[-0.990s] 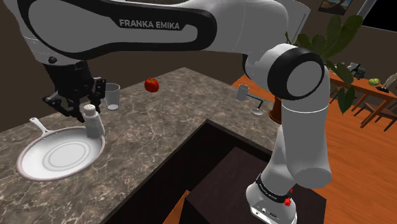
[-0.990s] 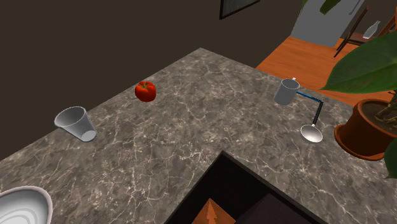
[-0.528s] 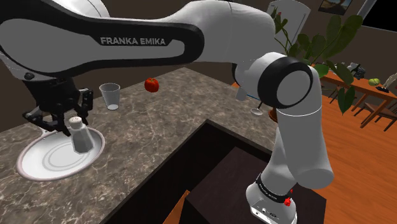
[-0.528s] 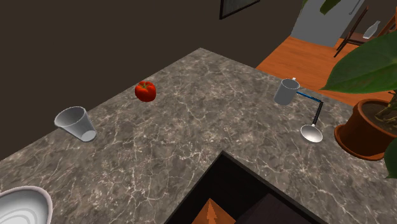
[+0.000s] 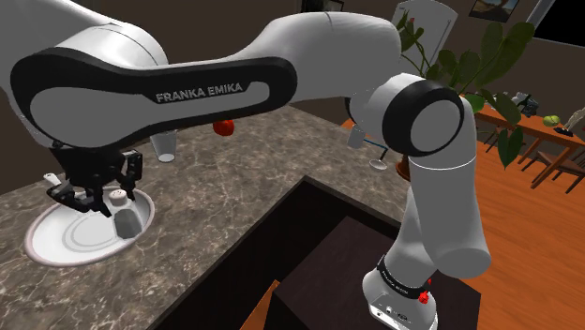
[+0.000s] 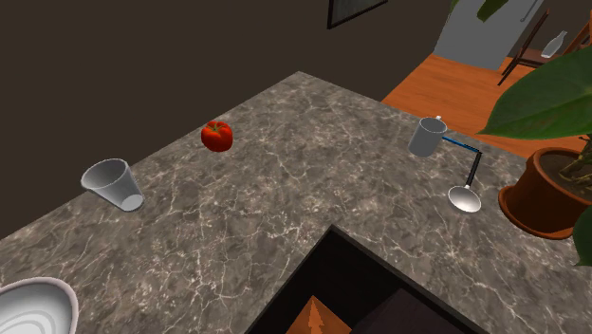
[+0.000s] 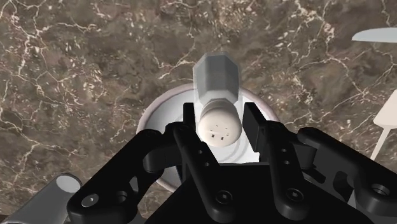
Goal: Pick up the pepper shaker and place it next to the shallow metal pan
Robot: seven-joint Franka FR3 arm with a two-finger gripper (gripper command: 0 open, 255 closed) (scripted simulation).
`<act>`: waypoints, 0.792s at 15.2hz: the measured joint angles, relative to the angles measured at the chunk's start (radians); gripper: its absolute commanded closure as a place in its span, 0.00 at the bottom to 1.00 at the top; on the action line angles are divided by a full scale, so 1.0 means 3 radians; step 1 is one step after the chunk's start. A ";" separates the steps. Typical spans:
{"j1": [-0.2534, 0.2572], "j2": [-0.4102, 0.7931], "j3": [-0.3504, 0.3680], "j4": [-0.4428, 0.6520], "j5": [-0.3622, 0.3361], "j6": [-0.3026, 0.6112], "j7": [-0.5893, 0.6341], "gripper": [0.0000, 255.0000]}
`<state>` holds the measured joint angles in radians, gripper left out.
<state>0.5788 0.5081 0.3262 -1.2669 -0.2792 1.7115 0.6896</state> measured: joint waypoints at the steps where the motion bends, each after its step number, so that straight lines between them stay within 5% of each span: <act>1: -0.0004 0.0009 -0.0003 -0.0035 -0.0004 0.0044 0.0005 1.00; 12: -0.0037 0.0062 -0.0020 -0.0438 -0.0041 0.0488 0.0082 1.00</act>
<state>0.5677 0.5267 0.3201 -1.3983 -0.2916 1.8580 0.7143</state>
